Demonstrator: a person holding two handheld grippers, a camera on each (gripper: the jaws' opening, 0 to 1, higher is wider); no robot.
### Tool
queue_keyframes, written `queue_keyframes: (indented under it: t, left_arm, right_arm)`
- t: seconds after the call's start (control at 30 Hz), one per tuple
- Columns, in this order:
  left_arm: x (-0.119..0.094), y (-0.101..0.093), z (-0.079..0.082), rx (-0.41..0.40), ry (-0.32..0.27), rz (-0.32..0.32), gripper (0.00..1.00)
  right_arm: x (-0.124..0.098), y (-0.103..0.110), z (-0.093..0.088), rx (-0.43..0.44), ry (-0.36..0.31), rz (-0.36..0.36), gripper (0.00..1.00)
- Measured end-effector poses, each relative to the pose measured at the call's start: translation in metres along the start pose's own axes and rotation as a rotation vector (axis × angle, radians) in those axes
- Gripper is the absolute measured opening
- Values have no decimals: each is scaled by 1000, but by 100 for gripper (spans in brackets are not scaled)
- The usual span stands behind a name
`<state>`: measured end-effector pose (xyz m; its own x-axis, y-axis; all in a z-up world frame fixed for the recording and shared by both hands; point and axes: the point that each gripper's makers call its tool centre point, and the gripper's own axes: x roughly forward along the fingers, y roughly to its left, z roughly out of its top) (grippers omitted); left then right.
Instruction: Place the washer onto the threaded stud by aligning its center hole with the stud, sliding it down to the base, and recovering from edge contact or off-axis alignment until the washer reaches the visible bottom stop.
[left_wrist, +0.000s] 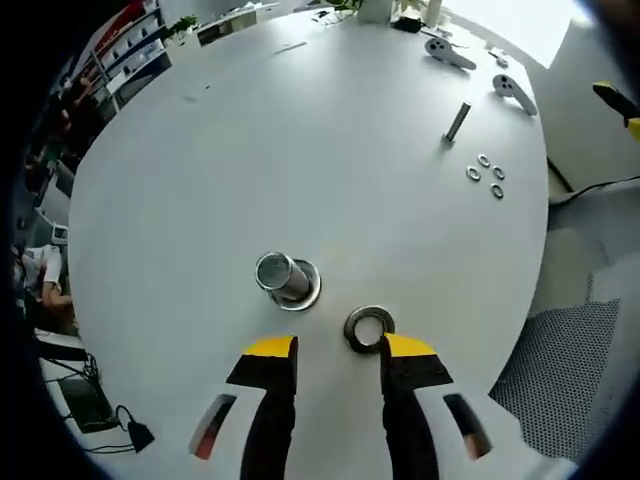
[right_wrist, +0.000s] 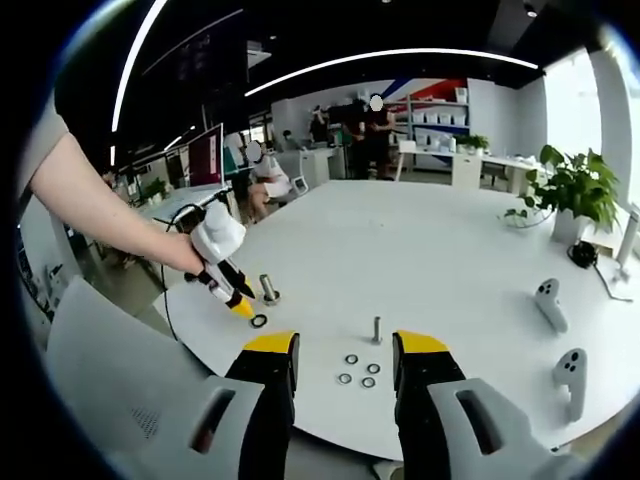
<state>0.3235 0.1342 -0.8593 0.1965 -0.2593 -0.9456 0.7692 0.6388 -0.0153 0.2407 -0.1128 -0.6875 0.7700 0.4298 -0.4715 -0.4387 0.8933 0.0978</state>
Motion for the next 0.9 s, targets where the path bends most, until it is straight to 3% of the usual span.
queue_keyframes:
  t: [0.27, 0.5, 0.73, 0.9]
  left_arm:
    - [9, -12, 2, -57, -19, -14, 32]
    - [16, -16, -2, -46, -3, -15, 31]
    - [18, -20, 1, 64, 2, 8, 28]
    - [17, -21, 1, 36, -18, 7, 21]
  right_arm:
    - [0, 0, 0, -2, -2, 1, 40]
    - [0, 0, 0, -1, -3, 1, 39]
    - [-1, 0, 1, -1, -9, -4, 39]
    - [0, 1, 1, -6, -5, -2, 39]
